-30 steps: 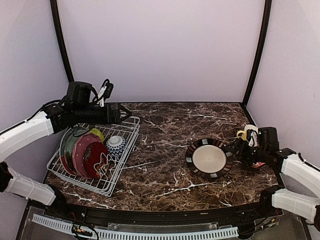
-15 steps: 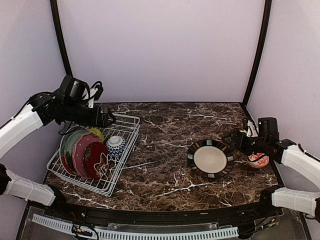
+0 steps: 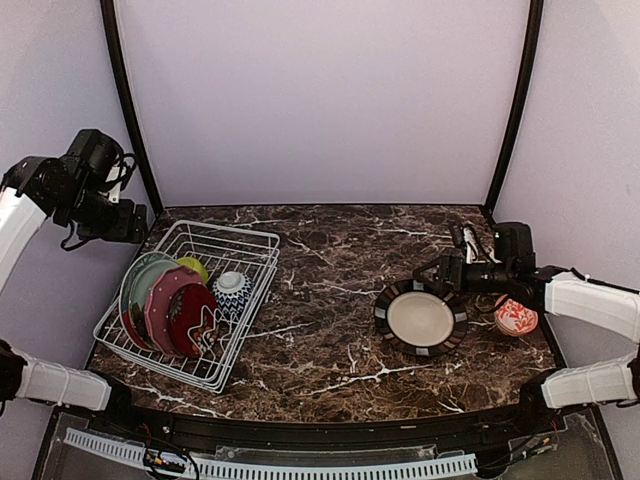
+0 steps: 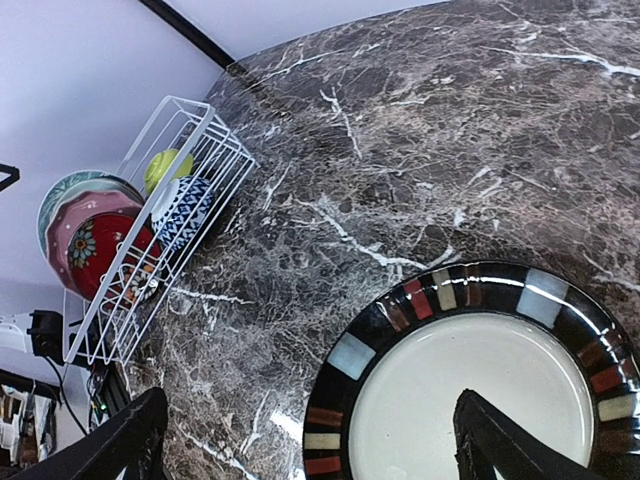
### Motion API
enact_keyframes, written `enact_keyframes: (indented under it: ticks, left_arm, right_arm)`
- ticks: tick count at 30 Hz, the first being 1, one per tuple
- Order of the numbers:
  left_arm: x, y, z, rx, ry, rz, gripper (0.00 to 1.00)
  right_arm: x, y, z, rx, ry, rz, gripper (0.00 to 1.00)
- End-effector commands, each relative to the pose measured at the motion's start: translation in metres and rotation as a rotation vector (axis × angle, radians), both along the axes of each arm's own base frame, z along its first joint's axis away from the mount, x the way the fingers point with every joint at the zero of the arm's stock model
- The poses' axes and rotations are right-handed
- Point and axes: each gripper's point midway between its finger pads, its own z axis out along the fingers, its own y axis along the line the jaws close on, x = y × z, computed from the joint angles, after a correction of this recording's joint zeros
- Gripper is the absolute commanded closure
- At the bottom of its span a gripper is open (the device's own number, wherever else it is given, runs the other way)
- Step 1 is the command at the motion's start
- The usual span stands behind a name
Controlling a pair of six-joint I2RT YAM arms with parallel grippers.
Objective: Unload the mixed dishes from the dish rack
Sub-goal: Grab the plate from the dish rack.
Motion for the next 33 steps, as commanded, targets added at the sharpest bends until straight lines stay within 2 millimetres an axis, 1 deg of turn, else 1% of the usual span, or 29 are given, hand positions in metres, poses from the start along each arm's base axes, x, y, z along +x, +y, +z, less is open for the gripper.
enact_keyframes:
  ticks: [1,2,3,4,7,11,14,19,23,27,30,33]
  left_arm:
    - [-0.008,0.008,-0.023,0.083,0.158,-0.025,0.19]
    - [-0.007,0.004,-0.026,0.071,0.171,-0.038,0.25]
    - [-0.004,0.002,-0.03,0.074,0.192,-0.046,0.28]
    - [-0.004,0.003,-0.032,0.082,0.205,-0.047,0.34]
    - [0.0,0.011,-0.041,0.15,0.25,-0.031,0.41]
    - [0.005,0.01,-0.046,0.175,0.277,-0.061,0.54]
    - [0.006,0.006,-0.051,0.171,0.307,-0.097,0.57]
    - [0.005,0.004,-0.056,0.173,0.333,-0.124,0.57]
    - [0.005,0.003,-0.066,0.179,0.367,-0.138,0.59]
    - [0.008,0.008,-0.074,0.222,0.397,-0.128,0.67]
    - [0.01,0.012,-0.077,0.26,0.408,-0.133,0.75]
    - [0.012,0.014,-0.083,0.283,0.426,-0.153,0.8]
  right_arm:
    - [0.002,0.016,0.019,0.035,-0.098,0.087,0.03]
    - [0.001,0.016,0.019,0.033,-0.103,0.092,0.03]
    - [0.001,0.016,0.019,0.031,-0.105,0.095,0.03]
    - [0.0,0.017,0.019,0.03,-0.108,0.1,0.02]
    - [-0.002,0.017,0.02,0.029,-0.122,0.11,0.02]
    - [-0.003,0.018,0.019,0.031,-0.129,0.123,0.01]
    - [-0.004,0.019,0.019,0.038,-0.133,0.133,0.01]
    - [-0.003,0.02,0.018,0.042,-0.129,0.136,0.01]
    - [-0.004,0.021,0.018,0.045,-0.125,0.14,0.01]
    - [-0.003,0.021,0.02,0.047,-0.132,0.14,0.01]
    - [-0.003,0.021,0.019,0.047,-0.131,0.141,0.01]
    - [-0.003,0.022,0.018,0.048,-0.129,0.144,0.01]
